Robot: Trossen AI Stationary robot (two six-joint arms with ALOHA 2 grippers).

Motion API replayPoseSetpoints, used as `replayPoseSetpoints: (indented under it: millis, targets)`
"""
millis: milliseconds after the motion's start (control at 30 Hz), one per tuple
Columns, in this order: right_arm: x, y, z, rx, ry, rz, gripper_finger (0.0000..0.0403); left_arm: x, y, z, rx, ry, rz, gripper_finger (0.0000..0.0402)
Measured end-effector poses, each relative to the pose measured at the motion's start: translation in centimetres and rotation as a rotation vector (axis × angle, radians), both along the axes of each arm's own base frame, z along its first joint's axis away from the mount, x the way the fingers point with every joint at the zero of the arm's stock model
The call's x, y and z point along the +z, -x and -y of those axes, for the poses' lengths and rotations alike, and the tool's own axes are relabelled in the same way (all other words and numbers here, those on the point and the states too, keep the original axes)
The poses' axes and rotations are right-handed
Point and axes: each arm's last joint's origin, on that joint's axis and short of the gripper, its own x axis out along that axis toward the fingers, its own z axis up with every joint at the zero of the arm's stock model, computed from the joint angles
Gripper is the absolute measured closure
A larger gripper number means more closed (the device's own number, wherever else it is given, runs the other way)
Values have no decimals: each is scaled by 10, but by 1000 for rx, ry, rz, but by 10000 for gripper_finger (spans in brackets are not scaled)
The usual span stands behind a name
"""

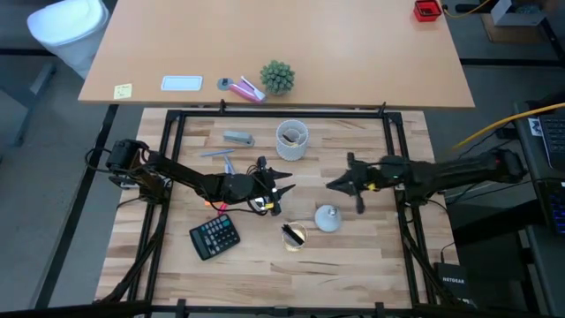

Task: Screw lightbulb
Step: Insert the lightbulb into the lamp

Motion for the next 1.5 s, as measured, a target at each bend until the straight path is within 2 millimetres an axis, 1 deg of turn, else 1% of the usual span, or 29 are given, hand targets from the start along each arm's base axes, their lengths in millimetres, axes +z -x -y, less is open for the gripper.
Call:
replayPoseSetpoints:
  millis: [133, 267, 400, 600, 767, 900, 1133, 1233, 1333, 1500]
  targets:
    - [8, 21, -8, 36, -129, -10, 397, -6, 1, 0, 9, 32, -49, 249]
    - [6, 28, -17, 73, -256, -75, 397, -12, 3, -1, 21, 74, -98, 249]
    - [-2, 24, -29, 118, -265, -147, 397, -14, 3, -1, 32, 111, -97, 249]
    - [-24, 12, -47, 159, -240, -302, 397, -14, 3, -1, 33, 117, -95, 249]
    - [-37, 1, -54, 131, -209, -352, 397, -13, 3, -1, 33, 117, -92, 249]
    - [-45, -3, -53, 34, -163, -378, 397, -13, 3, 0, 32, 118, -91, 249]
    - [-51, -6, -45, -241, -29, -347, 397, -13, 3, 0, 32, 121, -89, 249]
    - [-56, -6, -40, -355, 33, -367, 397, -13, 3, 0, 37, 138, -83, 249]
    - [-63, -10, -33, -439, 34, -405, 397, -13, 3, 0, 37, 141, -81, 249]
    - [-78, -17, -21, -514, 42, -481, 397, -13, 3, 0, 37, 141, -81, 249]
